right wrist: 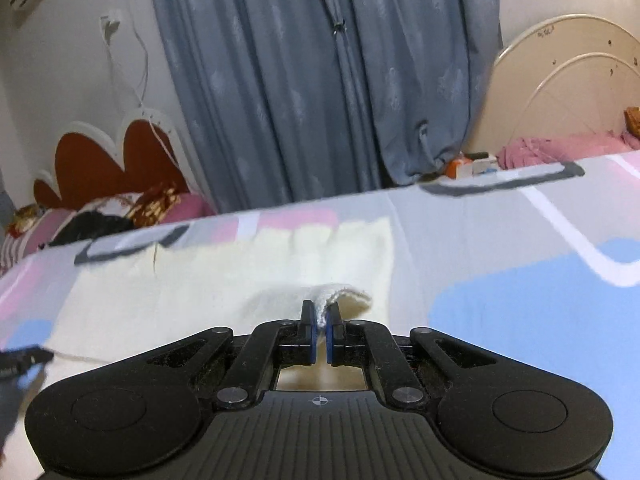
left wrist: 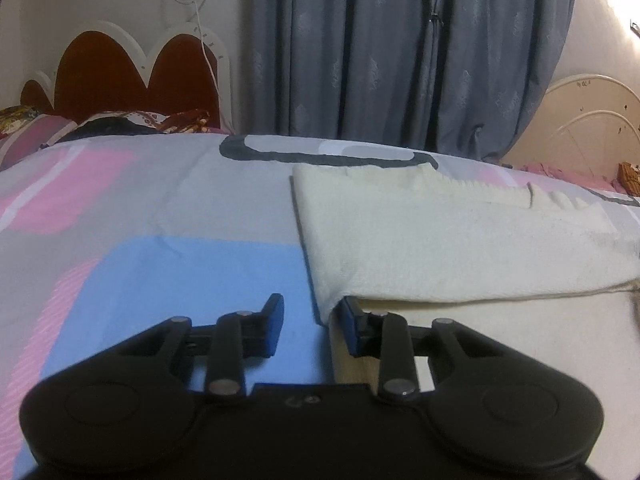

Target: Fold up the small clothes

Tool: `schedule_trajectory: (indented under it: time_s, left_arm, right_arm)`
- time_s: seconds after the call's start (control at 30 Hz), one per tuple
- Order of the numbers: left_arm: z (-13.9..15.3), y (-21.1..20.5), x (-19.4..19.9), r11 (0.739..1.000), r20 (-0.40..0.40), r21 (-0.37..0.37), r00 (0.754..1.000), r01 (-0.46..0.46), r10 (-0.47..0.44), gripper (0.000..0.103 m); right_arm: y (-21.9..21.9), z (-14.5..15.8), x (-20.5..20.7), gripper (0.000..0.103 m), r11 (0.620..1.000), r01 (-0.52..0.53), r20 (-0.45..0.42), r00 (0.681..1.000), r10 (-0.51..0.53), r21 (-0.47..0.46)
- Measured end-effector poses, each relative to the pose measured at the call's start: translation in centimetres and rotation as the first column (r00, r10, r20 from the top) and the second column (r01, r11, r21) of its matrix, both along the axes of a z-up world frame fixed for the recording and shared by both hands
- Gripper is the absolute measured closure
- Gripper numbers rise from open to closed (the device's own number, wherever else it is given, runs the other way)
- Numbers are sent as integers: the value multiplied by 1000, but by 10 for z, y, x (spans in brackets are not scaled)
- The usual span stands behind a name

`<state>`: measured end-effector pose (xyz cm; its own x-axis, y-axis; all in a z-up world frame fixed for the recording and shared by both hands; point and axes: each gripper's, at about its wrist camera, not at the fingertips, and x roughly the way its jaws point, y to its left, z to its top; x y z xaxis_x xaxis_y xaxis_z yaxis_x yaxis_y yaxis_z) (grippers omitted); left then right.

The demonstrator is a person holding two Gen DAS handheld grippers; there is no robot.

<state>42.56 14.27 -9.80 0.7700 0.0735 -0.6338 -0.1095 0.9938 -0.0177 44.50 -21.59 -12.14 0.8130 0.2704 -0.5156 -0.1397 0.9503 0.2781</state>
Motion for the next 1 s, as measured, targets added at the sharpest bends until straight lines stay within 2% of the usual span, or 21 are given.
schedule_trajectory:
  time_s: [0.13, 0.3, 0.37, 0.43, 0.53, 0.6, 0.73, 0.8, 0.83, 0.9, 0.97, 1.0]
  left_arm:
    - [1, -1, 1, 1000, -9, 11, 1000, 9, -9, 73]
    - [-1, -3, 2, 999, -19, 26, 1000, 21, -20, 71]
    - [0, -4, 4, 999, -29, 26, 999, 35, -34, 70]
    - [6, 1, 3, 999, -41, 27, 999, 26, -25, 61]
    - [26, 9, -8, 1000, 58, -4, 998, 15, -15, 57]
    - [32, 0, -1, 998, 74, -25, 996, 52, -50, 57]
    - [19, -38, 26, 988, 40, -30, 987, 154, -153, 55]
    - [-1, -44, 34, 988, -18, 1, 988, 156, -156, 54]
    - [-3, -40, 31, 985, 9, -3, 985, 171, -171, 54]
    - [2, -33, 29, 983, 5, 7, 983, 183, -183, 54]
    - [8, -30, 35, 986, 19, 42, 987, 159, -160, 52]
    - [10, -28, 42, 987, 22, 26, 987, 156, -157, 52]
  right_arm:
    - [-4, -4, -2, 100, 1000, 9, -8, 1000, -8, 3]
    - [-3, 5, -3, 100, 1000, -4, 53, 999, 5, -16]
    - [-3, -5, 3, 99, 999, 11, 3, 1000, -11, -38]
    - [-6, -20, 12, 99, 997, 20, -97, 995, -27, -68]
    - [-14, -1, -6, 99, 993, 80, 14, 997, -79, -85]
    - [-12, 11, -11, 99, 997, 55, 66, 996, -52, -45]
    - [27, 5, 3, 99, 996, -48, 31, 998, 50, -71]
    - [45, -12, 9, 99, 985, -87, -15, 996, 86, -146]
    - [45, -23, 11, 100, 978, -63, -52, 997, 53, -201]
    - [21, -26, 12, 102, 988, -13, -47, 999, 6, -156]
    - [16, -19, 11, 103, 982, 19, -14, 1000, -22, -190]
    - [17, -15, 13, 103, 983, 19, 14, 1000, -17, -181]
